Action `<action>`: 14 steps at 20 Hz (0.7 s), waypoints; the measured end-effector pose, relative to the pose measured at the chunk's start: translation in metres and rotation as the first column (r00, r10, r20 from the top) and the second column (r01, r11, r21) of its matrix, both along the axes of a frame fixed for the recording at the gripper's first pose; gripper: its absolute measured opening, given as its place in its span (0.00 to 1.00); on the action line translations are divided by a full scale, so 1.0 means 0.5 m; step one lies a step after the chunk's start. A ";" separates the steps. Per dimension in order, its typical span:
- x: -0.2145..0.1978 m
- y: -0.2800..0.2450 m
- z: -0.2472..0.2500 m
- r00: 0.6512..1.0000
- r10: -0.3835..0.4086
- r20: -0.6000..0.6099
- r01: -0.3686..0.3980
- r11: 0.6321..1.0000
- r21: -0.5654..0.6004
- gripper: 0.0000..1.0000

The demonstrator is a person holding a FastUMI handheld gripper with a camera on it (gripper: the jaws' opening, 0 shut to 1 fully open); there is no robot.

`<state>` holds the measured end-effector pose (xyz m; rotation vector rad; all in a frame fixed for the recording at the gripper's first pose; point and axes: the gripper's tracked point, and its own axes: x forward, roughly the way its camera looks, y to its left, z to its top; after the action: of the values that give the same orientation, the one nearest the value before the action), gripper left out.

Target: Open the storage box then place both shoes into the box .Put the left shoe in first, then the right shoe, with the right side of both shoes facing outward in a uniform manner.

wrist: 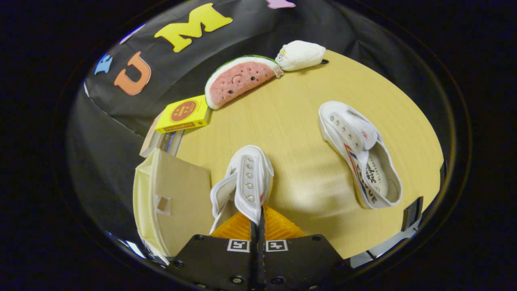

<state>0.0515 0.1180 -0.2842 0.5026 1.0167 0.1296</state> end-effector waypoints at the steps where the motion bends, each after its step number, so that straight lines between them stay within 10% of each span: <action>1: -0.007 0.008 0.028 1.000 -0.017 0.018 0.017 1.000 0.004 0.00; 7: -0.041 0.092 0.210 0.988 -0.091 0.128 0.084 0.995 0.054 0.00; 14: -0.073 0.330 0.282 0.988 -0.001 0.152 -0.015 0.995 0.100 0.00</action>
<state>0.0151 0.2832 -0.1434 0.5723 0.8657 0.2233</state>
